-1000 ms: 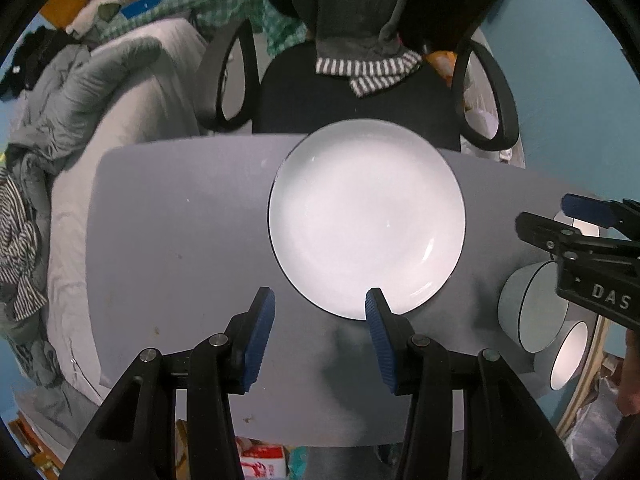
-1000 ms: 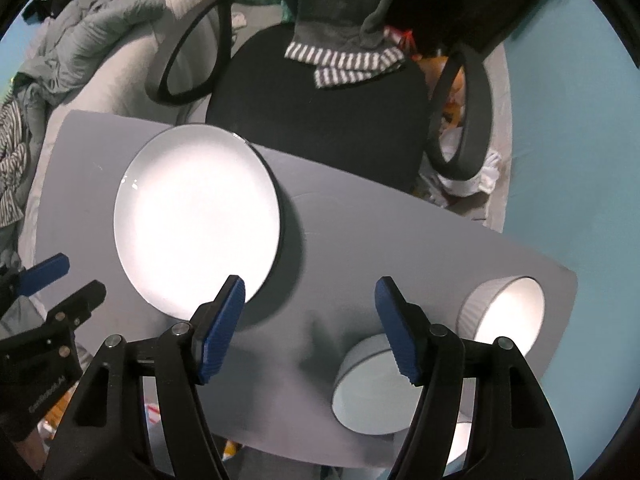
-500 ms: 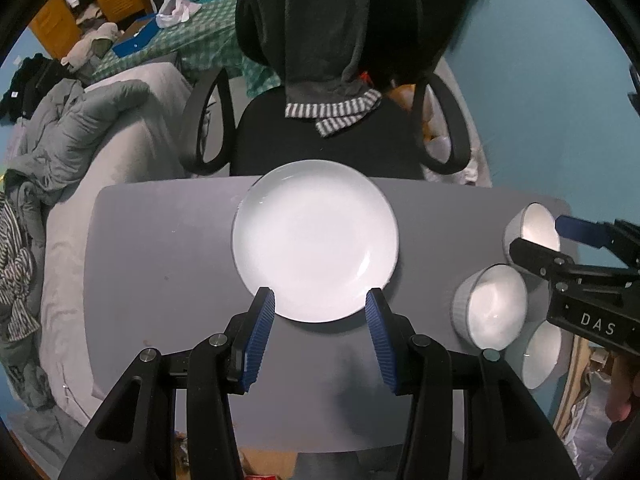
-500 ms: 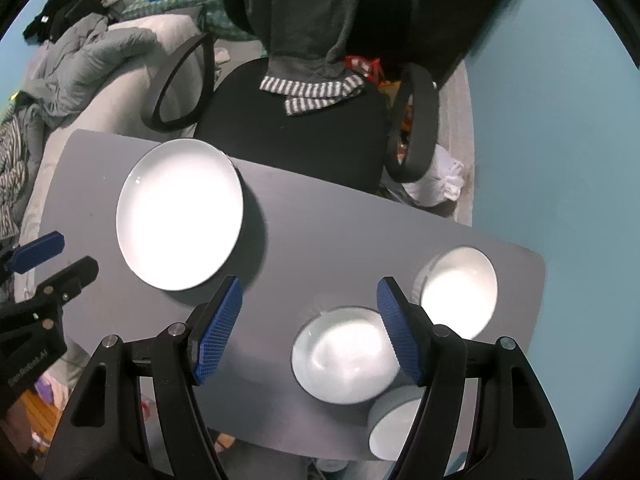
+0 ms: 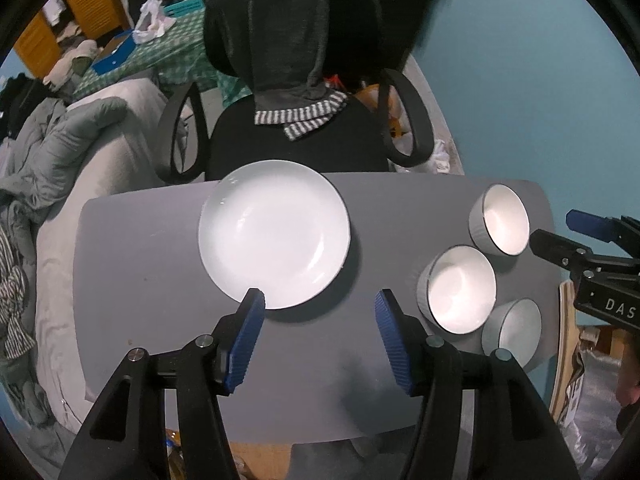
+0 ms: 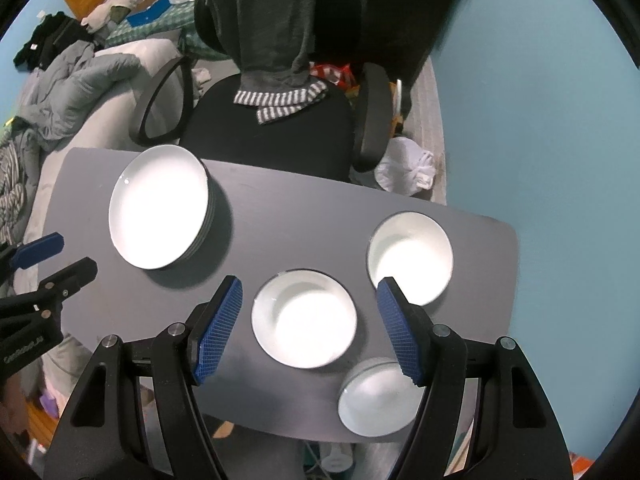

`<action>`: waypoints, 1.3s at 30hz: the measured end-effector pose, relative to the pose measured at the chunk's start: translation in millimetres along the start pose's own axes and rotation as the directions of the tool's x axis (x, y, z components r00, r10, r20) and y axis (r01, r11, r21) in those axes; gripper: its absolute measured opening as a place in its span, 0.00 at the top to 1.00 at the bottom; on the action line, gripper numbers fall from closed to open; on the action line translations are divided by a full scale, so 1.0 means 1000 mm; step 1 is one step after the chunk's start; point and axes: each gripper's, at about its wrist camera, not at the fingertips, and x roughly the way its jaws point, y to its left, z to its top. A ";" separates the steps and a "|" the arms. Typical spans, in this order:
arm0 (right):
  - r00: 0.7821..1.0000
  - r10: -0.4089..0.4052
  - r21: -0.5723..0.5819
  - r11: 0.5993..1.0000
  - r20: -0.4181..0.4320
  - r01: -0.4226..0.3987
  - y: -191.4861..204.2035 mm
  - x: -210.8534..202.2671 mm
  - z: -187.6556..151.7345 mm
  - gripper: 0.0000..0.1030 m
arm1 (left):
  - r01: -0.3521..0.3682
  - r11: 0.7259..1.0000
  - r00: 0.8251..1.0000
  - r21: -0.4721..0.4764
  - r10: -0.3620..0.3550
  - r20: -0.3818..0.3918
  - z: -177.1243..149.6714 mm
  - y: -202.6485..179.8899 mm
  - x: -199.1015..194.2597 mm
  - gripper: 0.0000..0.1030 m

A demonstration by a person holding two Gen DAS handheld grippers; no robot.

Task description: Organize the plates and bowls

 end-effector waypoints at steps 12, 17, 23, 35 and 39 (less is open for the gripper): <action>1.000 0.019 0.048 0.999 0.007 -0.020 -0.031 -0.009 -0.024 0.32 | 0.051 0.998 0.998 0.022 -0.050 -0.023 -0.006 -0.037 0.004 0.39; 0.999 0.033 0.076 0.997 0.004 -0.033 -0.045 -0.004 -0.036 0.32 | 0.063 0.998 0.998 0.018 -0.062 -0.032 -0.007 -0.048 0.010 0.39; 0.999 0.044 0.107 0.993 0.000 -0.044 -0.058 0.014 -0.045 0.32 | 0.054 0.998 0.998 0.034 -0.053 -0.028 -0.005 -0.058 0.020 0.39; 0.998 0.061 0.123 0.991 -0.004 -0.060 -0.077 0.059 -0.046 0.32 | 0.039 0.999 0.997 0.037 -0.037 -0.067 0.001 -0.069 0.063 0.39; 0.996 0.083 0.117 0.990 -0.034 -0.079 -0.077 0.075 -0.049 0.32 | 0.050 0.997 0.995 0.055 -0.045 -0.092 0.000 -0.076 0.079 0.39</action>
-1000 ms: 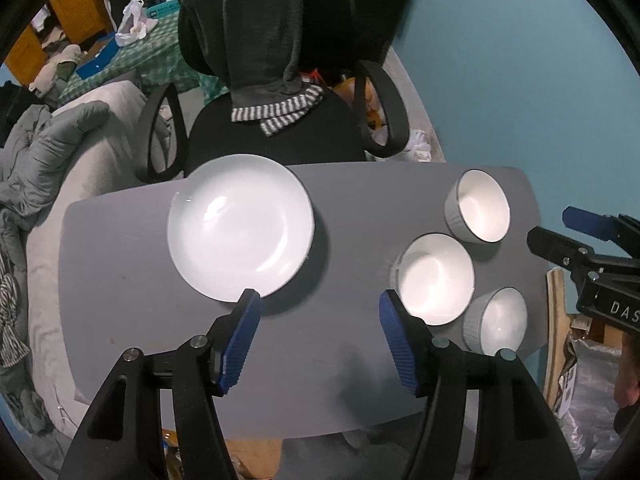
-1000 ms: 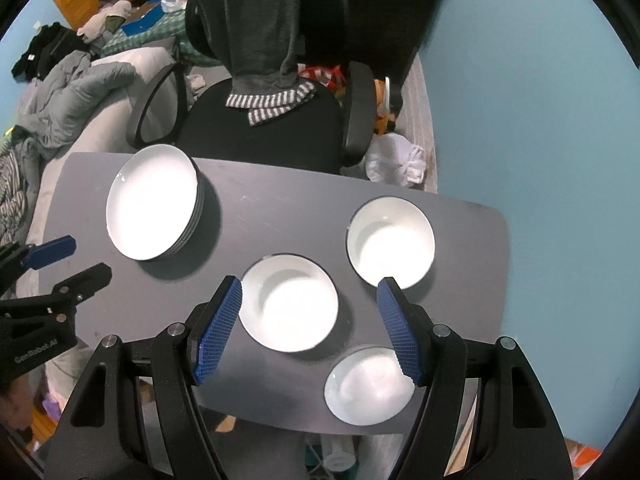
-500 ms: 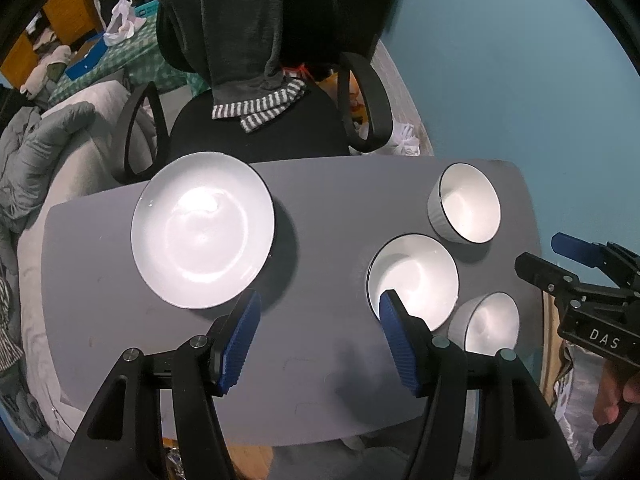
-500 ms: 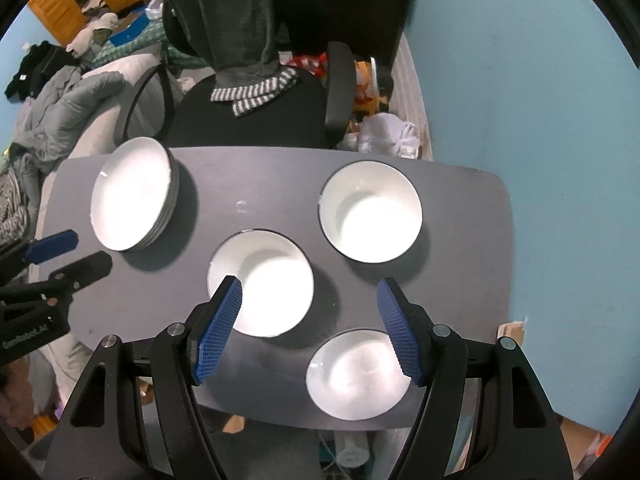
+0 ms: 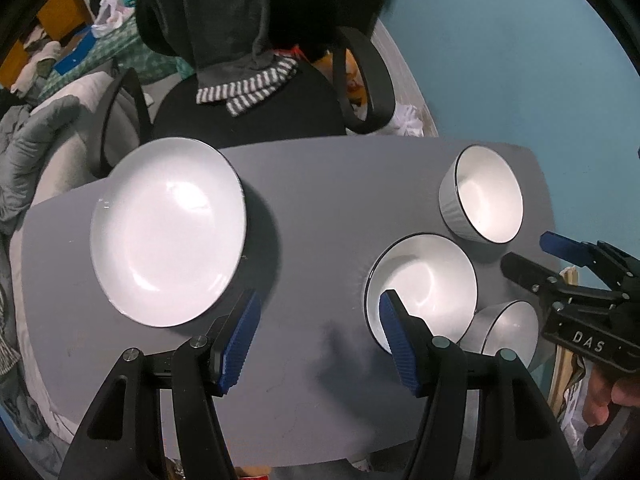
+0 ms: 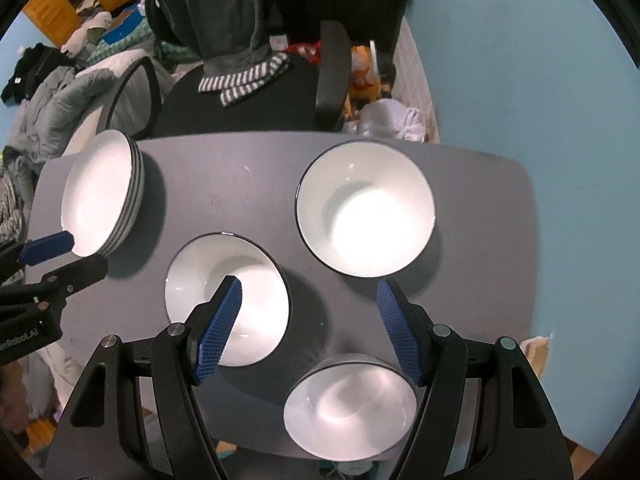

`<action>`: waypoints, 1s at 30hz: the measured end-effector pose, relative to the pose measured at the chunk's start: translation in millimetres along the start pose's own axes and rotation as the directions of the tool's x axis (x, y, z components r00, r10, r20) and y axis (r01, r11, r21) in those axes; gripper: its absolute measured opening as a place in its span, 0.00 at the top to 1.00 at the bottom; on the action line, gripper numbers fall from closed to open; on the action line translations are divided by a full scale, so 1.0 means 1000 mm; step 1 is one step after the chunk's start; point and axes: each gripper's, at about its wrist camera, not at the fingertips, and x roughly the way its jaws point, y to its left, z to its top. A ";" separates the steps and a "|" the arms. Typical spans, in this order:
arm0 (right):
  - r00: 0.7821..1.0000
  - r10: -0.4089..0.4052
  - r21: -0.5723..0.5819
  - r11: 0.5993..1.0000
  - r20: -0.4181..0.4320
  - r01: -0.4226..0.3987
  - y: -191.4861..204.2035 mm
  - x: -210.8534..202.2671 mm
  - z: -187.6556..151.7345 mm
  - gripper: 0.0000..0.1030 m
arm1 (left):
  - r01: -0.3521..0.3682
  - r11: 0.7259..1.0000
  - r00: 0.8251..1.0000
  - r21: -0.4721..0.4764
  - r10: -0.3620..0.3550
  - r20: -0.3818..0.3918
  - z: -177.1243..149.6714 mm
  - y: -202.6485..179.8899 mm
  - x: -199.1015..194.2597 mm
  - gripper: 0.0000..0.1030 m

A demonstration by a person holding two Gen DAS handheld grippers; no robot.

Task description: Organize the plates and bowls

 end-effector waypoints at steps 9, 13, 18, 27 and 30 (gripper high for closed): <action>0.997 0.022 0.011 1.000 -0.078 -0.021 0.000 0.027 -0.006 0.32 | -0.024 0.997 0.999 0.079 0.027 -0.034 0.004 -0.015 0.030 0.39; 0.994 0.028 0.023 0.999 -0.104 -0.026 0.001 0.037 -0.008 0.32 | -0.024 0.995 0.999 0.100 0.028 -0.041 0.002 -0.019 0.040 0.39; 0.991 0.025 0.026 0.999 -0.131 -0.022 0.004 0.050 -0.011 0.32 | -0.023 0.993 0.998 0.114 0.029 -0.049 0.000 -0.022 0.052 0.39; 0.986 0.014 0.015 1.000 -0.163 -0.012 0.005 0.066 -0.014 0.32 | -0.025 0.993 0.996 0.113 0.034 -0.079 0.001 -0.027 0.070 0.39; 0.986 0.005 0.009 1.000 -0.167 -0.004 0.003 0.070 -0.013 0.36 | -0.029 0.994 0.995 0.106 0.039 -0.090 0.002 -0.025 0.074 0.39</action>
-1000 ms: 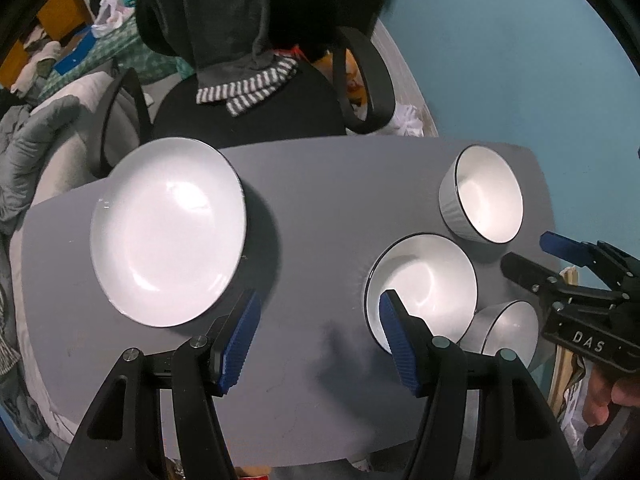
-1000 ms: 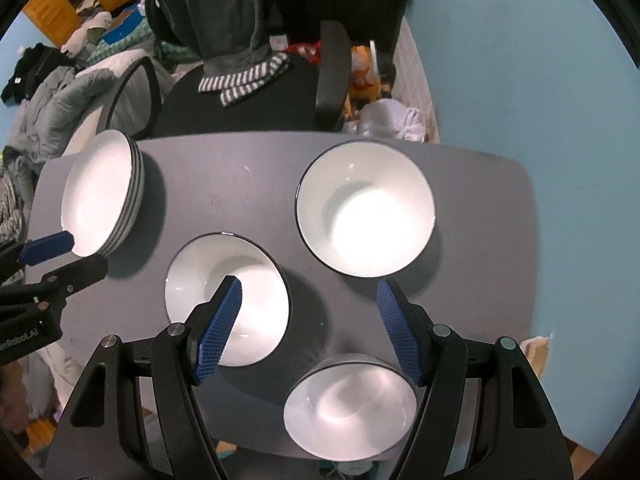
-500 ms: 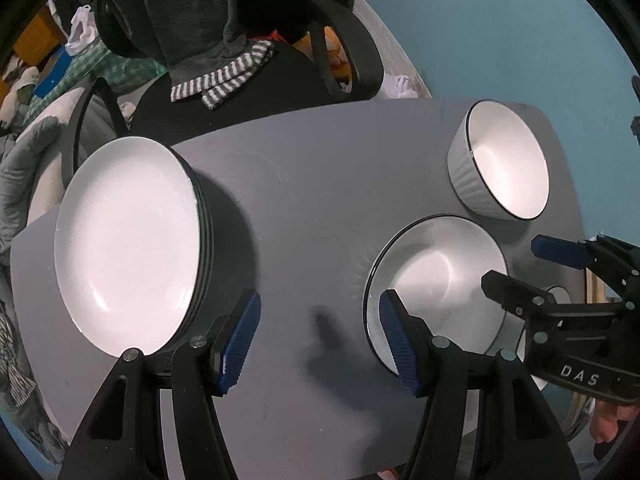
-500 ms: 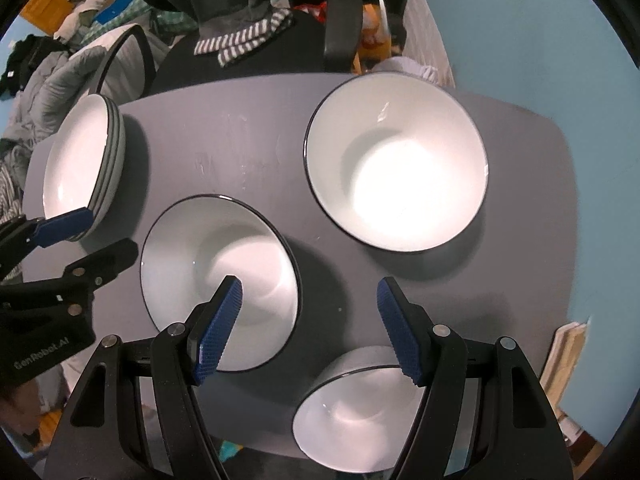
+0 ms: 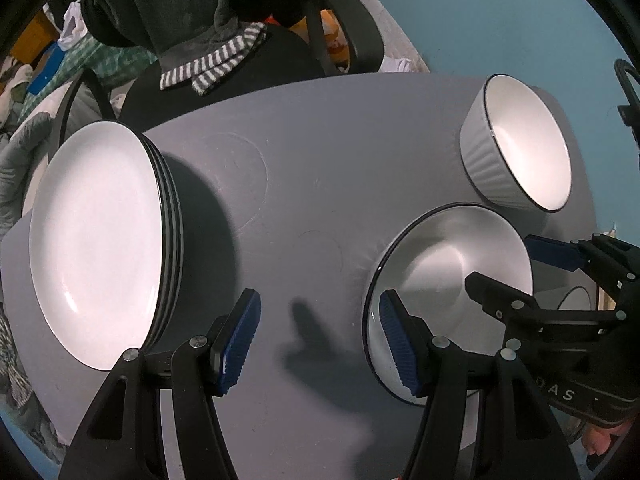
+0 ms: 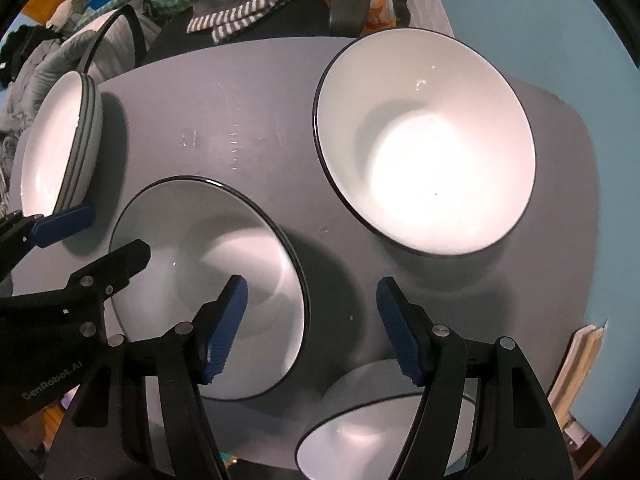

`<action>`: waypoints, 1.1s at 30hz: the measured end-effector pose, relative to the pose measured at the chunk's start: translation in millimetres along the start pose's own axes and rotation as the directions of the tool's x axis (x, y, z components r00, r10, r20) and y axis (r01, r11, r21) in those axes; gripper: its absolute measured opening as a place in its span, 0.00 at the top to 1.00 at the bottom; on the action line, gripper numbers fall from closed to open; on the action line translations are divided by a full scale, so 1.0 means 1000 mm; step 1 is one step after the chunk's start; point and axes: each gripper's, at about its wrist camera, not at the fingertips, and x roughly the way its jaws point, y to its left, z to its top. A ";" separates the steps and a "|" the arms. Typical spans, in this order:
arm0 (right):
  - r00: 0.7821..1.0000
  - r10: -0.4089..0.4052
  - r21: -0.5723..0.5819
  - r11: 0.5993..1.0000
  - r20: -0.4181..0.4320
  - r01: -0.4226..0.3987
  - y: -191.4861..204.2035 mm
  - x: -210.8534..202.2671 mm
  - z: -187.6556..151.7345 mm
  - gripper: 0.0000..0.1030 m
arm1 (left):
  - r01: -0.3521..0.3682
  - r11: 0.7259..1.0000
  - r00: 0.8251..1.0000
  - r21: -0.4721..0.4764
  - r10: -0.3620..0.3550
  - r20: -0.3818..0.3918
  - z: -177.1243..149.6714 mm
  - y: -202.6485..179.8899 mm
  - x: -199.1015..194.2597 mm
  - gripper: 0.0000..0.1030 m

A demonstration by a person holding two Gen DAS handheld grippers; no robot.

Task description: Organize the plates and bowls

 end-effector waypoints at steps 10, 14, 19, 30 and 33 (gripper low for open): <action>0.998 0.034 -0.021 0.999 -0.048 -0.035 -0.005 0.008 0.002 0.55 | 0.020 0.999 0.999 -0.040 -0.021 -0.027 0.005 0.001 0.009 0.39; 0.999 0.025 -0.055 0.998 -0.047 -0.027 -0.003 0.006 0.004 0.58 | 0.014 0.999 0.999 -0.050 -0.016 -0.048 0.004 0.000 0.015 0.41; 0.997 0.040 -0.053 0.998 -0.061 -0.043 -0.009 0.005 0.005 0.77 | 0.036 0.998 0.996 -0.057 -0.040 -0.078 0.001 -0.001 0.020 0.57; 0.996 0.051 -0.058 0.997 -0.068 -0.055 -0.006 0.004 0.009 0.88 | 0.105 0.989 0.982 -0.105 -0.120 -0.147 -0.007 -0.003 0.032 0.76; 0.996 0.053 -0.056 0.997 -0.066 -0.057 -0.008 0.003 0.010 0.88 | 0.112 0.988 0.982 -0.106 -0.127 -0.140 -0.007 -0.004 0.030 0.78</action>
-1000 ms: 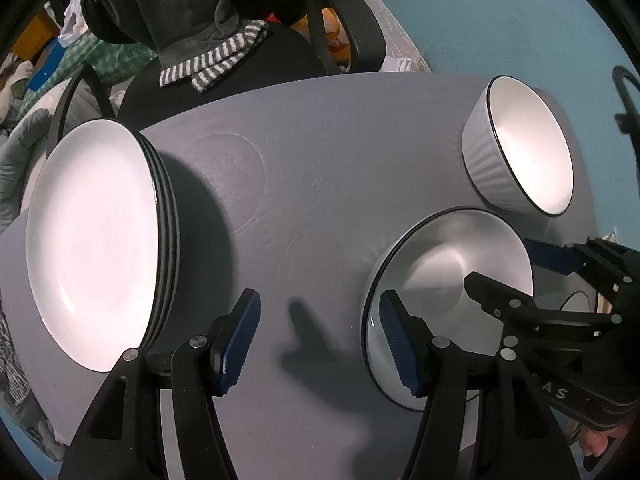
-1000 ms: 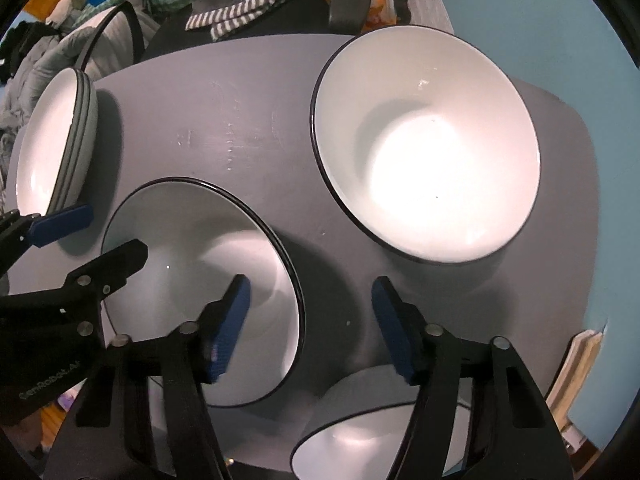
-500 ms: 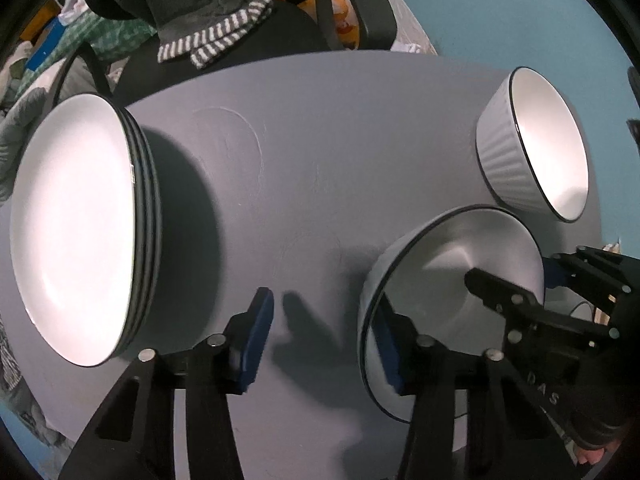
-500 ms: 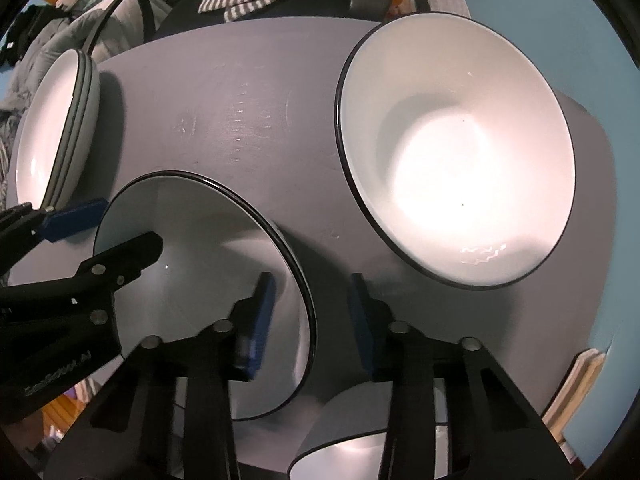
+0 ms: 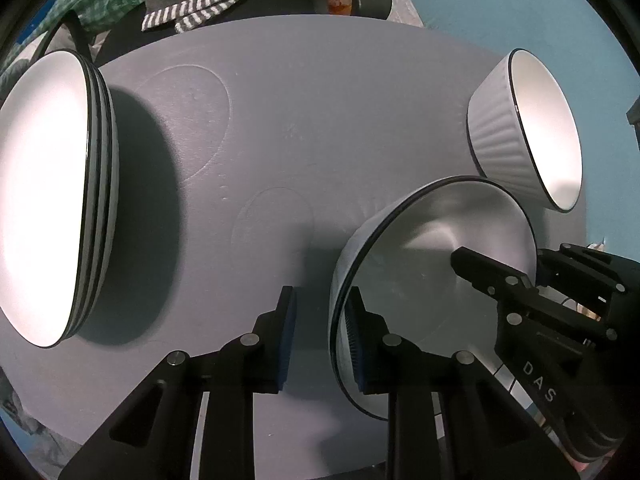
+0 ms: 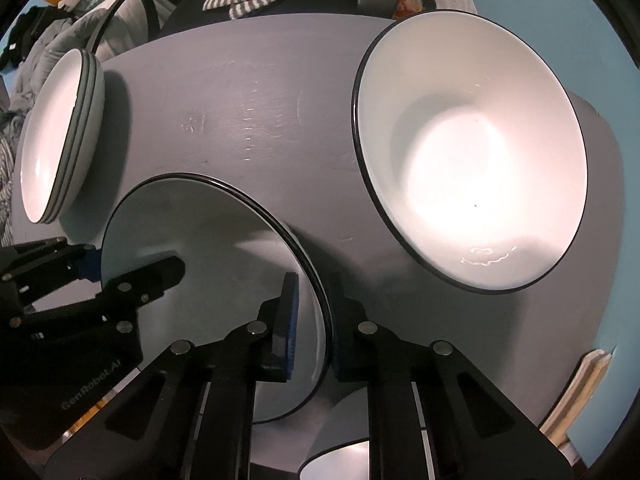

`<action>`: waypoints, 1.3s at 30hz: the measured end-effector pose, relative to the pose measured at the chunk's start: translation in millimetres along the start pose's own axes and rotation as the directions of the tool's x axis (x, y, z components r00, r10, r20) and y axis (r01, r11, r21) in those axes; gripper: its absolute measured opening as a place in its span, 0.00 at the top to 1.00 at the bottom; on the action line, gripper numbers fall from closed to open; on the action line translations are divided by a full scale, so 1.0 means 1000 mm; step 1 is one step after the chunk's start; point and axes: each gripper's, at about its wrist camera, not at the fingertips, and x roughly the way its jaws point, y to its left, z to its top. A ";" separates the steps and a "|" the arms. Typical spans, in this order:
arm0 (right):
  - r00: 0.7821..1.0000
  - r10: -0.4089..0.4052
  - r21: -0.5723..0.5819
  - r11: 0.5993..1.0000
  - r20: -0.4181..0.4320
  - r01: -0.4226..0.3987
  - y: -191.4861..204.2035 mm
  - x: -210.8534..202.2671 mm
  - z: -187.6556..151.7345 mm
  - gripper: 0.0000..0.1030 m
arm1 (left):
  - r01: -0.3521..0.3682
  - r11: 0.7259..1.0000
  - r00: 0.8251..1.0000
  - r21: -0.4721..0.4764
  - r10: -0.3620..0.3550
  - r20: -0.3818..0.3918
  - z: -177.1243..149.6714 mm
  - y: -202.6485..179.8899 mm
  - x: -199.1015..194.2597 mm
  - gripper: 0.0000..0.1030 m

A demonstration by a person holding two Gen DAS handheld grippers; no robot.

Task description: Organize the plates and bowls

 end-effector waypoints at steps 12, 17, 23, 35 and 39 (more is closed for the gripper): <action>1.000 -0.012 -0.001 1.000 0.009 0.012 0.008 0.010 -0.001 0.90 | 0.012 1.000 1.000 -0.019 -0.012 0.013 -0.007 -0.007 -0.004 0.92; 1.000 -0.006 0.020 1.000 0.008 0.006 0.007 0.009 -0.003 0.90 | 0.006 1.000 1.000 -0.013 -0.006 0.015 -0.012 -0.010 -0.009 0.92; 1.000 -0.020 0.033 0.999 -0.013 0.021 0.008 0.009 -0.004 0.91 | -0.008 1.000 1.000 -0.005 0.008 0.005 -0.018 -0.013 -0.003 0.92; 1.000 -0.027 0.018 0.999 0.009 0.026 0.016 -0.014 -0.001 0.91 | 0.019 1.000 0.999 -0.016 -0.018 0.026 -0.002 -0.005 -0.013 0.92; 0.999 -0.034 0.005 0.999 0.017 0.034 0.015 -0.029 0.005 0.91 | 0.038 0.999 0.998 -0.031 -0.037 0.044 -0.002 -0.001 -0.024 0.92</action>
